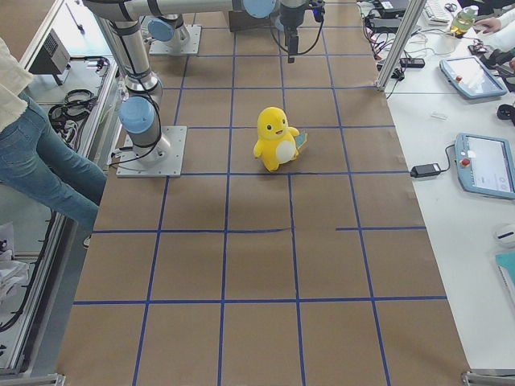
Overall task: Pull drawer sideways
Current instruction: 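Close the left gripper around the white bar handle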
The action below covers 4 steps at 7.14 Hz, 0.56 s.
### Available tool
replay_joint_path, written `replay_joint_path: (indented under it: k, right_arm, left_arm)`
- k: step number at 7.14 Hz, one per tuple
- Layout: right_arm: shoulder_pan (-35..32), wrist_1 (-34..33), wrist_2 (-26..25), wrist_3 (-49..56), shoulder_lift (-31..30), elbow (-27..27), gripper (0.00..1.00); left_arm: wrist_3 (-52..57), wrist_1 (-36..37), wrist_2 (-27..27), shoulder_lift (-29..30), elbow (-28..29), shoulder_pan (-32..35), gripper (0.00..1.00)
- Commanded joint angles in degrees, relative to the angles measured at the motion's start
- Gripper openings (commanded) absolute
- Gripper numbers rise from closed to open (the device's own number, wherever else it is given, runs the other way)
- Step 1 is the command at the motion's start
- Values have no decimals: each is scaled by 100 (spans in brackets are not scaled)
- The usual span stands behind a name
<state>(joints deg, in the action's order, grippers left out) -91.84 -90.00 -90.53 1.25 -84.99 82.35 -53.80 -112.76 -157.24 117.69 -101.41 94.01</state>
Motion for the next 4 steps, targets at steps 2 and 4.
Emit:
replay_joint_path:
  k: [2, 4]
  right_arm:
    - [0, 0, 0, -2, 0, 0, 100]
    - [0, 0, 0, -2, 0, 0, 100]
  left_arm:
    - [-43, -18, 1, 87, 42, 20, 23]
    - [-35, -9, -34, 96, 51, 29, 23]
